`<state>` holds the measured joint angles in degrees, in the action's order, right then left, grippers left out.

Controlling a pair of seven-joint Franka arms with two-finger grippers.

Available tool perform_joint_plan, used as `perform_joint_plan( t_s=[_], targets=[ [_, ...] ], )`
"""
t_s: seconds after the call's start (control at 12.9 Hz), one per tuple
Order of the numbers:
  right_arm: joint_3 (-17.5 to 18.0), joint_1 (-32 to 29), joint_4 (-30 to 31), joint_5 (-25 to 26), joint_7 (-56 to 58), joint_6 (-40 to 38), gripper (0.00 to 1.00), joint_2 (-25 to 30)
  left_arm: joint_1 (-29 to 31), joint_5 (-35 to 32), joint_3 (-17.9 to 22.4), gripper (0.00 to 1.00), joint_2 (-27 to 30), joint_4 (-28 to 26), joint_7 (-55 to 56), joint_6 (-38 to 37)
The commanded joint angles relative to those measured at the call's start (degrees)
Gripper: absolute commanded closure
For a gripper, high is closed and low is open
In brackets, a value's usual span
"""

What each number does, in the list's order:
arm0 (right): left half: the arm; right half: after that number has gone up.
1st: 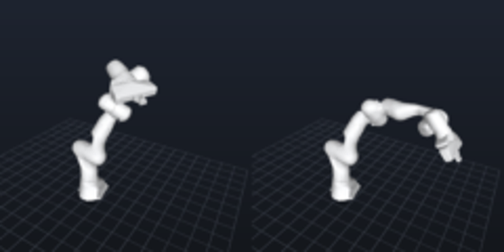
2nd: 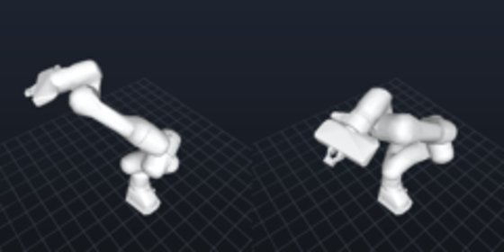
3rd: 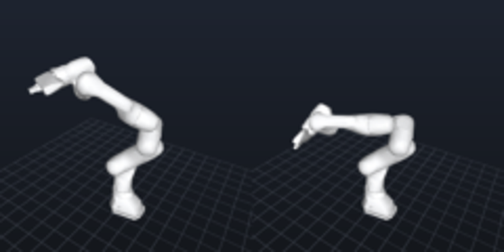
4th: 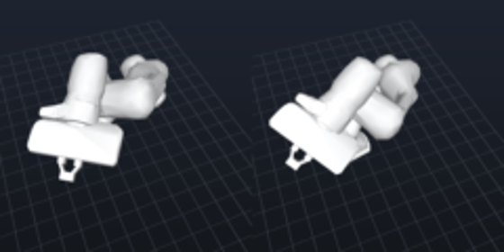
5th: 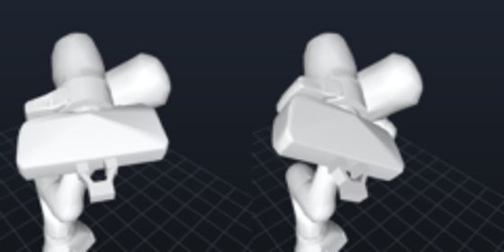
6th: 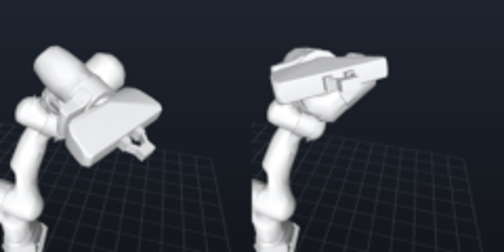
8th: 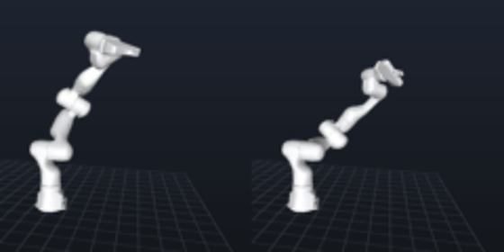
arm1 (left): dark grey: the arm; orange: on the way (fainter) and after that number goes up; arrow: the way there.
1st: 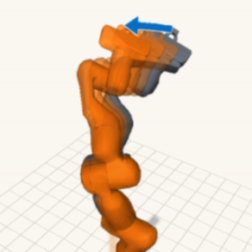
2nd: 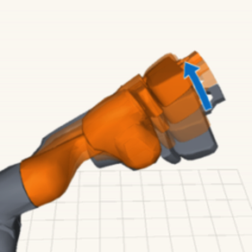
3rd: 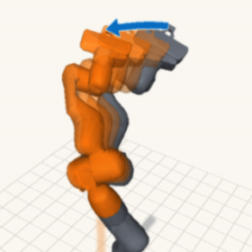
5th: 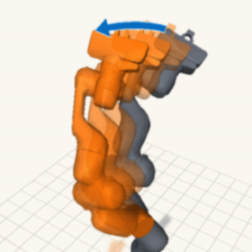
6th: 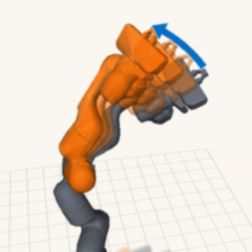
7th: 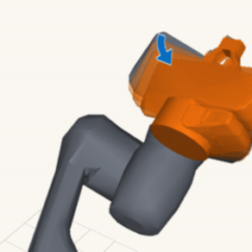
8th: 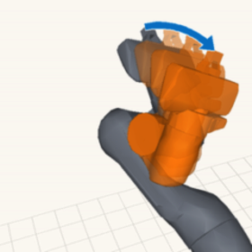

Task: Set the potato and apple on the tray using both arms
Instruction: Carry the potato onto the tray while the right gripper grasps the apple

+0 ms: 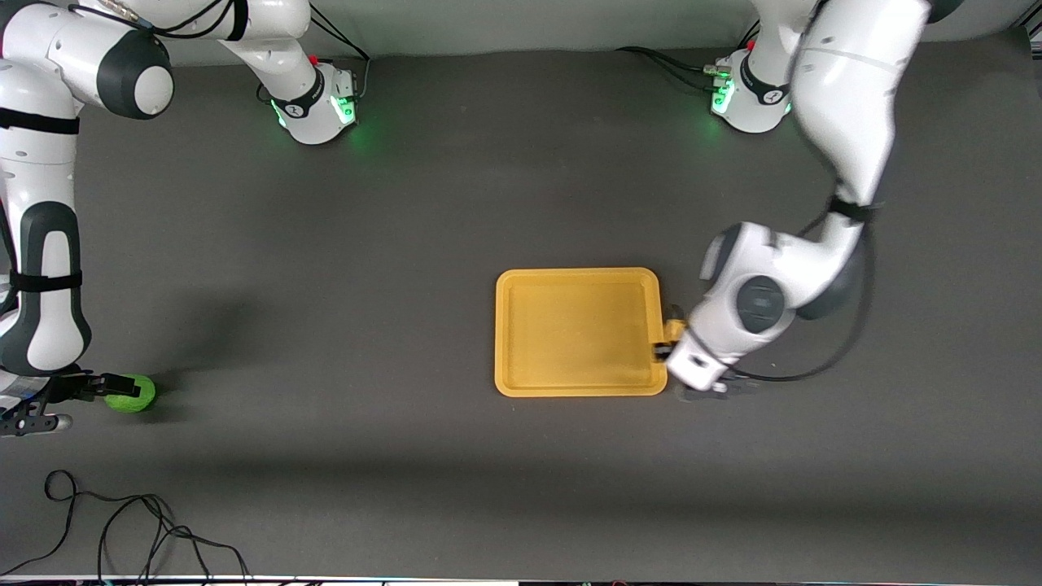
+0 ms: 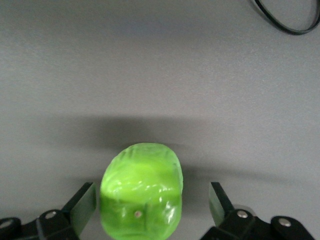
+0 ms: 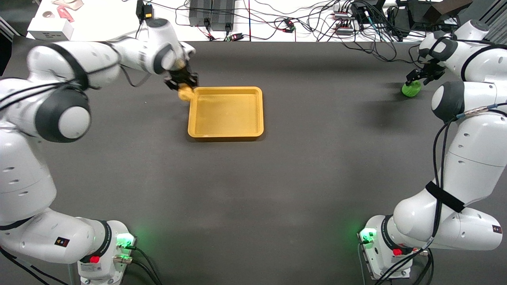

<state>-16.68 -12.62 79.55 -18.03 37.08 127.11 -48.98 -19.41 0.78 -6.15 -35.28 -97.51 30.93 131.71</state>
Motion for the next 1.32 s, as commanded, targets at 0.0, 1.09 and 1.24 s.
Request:
perform_joint_plan(
  t_s=[0.0, 1.09, 1.24],
  targets=[
    [-0.2, 0.1, -0.6, -2.1, 2.0, 1.6, 0.00, -1.1, -3.9, 0.7, 1.2, 0.79, -2.4, 0.7, 2.5, 0.0],
    [-2.2, 5.5, -0.7, 8.7, -1.8, -21.5, 0.78, 22.0, 1.4, -0.2, 1.8, 0.12, 9.1, 1.4, -3.5, -15.4],
    [-2.2, 6.4, -0.6, 9.7, -2.2, -28.8, 0.78, 28.6, 8.6, -0.2, 1.8, 0.07, 13.9, 1.9, -13.4, -20.3]
  ],
)
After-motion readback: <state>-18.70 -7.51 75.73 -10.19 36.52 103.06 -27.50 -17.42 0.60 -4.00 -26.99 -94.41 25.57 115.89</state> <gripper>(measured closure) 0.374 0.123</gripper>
